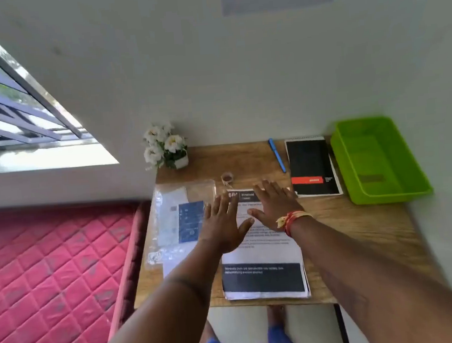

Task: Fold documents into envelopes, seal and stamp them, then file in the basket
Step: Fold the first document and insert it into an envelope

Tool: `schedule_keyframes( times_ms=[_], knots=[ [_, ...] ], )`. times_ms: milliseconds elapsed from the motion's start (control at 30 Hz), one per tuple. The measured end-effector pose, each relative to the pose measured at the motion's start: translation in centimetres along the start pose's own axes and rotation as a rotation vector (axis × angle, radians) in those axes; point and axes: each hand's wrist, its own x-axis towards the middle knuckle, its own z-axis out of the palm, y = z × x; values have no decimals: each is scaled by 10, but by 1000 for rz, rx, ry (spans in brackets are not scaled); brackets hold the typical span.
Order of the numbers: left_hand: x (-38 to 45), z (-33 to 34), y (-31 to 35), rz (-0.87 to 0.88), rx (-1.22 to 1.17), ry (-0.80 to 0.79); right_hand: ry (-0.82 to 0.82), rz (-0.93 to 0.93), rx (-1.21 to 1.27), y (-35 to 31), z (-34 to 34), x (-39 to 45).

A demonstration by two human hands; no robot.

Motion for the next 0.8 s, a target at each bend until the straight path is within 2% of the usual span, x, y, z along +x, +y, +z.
schedule_keyframes(
  times_ms=[100, 267, 400, 533, 800],
  knots=[
    [6, 8, 5, 4, 45, -49, -71, -32, -118, 10, 8, 10],
    [9, 27, 3, -19, 90, -166, -71, 15, -95, 22, 17, 17],
    [6, 40, 5, -34, 99, -156, 11, -3, -70, 25, 16, 24],
    [7, 50, 4, -57, 98, -136, 174, -6, -43, 31, 15, 31],
    [7, 39, 8, -72, 75, -181, 256, -85, 123, 49, 8, 32]
  ],
)
